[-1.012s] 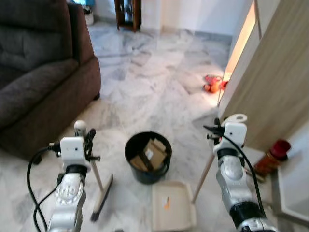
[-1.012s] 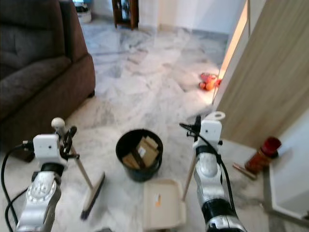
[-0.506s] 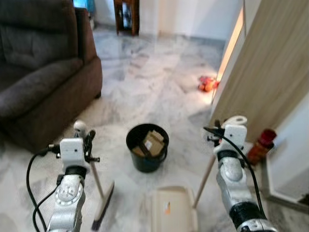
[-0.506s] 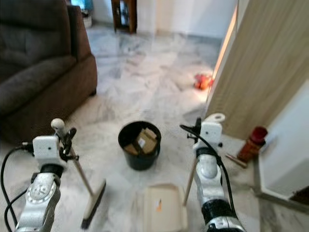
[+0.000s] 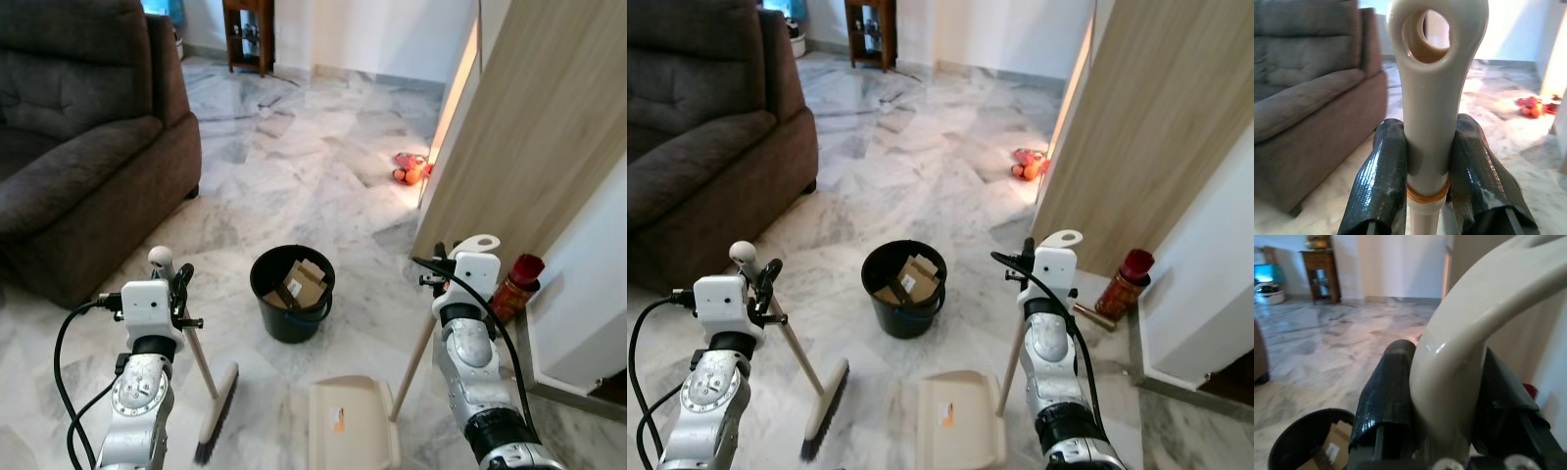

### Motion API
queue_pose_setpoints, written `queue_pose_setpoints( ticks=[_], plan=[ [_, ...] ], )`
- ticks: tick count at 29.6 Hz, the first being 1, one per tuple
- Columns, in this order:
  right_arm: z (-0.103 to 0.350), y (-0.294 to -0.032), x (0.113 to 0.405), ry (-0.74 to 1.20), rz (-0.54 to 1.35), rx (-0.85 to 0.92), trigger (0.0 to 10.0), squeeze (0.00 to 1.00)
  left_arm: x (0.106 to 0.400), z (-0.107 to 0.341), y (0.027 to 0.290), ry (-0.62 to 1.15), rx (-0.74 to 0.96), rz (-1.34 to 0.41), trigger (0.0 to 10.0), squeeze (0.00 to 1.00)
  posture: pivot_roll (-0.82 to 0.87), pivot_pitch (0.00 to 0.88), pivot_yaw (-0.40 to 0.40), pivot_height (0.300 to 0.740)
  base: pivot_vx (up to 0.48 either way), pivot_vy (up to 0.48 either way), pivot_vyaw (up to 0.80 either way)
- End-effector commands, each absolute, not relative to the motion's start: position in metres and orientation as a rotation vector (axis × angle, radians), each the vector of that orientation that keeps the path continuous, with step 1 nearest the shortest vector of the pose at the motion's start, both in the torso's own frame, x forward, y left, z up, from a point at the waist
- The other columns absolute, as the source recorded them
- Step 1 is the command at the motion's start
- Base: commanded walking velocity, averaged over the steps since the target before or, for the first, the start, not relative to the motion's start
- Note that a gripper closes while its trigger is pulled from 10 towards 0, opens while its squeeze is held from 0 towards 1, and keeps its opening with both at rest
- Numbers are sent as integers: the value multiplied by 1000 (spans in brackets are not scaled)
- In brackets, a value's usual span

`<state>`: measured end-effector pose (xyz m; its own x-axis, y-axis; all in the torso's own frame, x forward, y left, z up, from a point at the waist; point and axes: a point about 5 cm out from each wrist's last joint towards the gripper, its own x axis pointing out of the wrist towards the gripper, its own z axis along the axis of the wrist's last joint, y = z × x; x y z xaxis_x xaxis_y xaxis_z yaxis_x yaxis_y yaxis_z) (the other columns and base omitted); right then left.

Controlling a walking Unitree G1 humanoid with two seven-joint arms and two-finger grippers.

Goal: Sweep floor

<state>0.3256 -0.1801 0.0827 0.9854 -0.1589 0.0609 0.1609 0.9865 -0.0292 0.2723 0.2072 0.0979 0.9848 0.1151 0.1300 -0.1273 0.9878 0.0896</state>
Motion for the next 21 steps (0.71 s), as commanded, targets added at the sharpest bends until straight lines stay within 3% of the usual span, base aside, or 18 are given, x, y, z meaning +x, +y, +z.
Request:
queue_pose_setpoints(
  ticks=[1,21],
  plan=[
    [91,-184,330,-88,-172,-31,10000,0,277,109,205,-173,101,115,10000,0,59,33,-42,740,0,0,-800],
    [93,-183,332,-87,-164,-40,10000,0,282,111,204,-164,130,129,10000,0,45,79,-45,740,0,0,-800]
  ],
)
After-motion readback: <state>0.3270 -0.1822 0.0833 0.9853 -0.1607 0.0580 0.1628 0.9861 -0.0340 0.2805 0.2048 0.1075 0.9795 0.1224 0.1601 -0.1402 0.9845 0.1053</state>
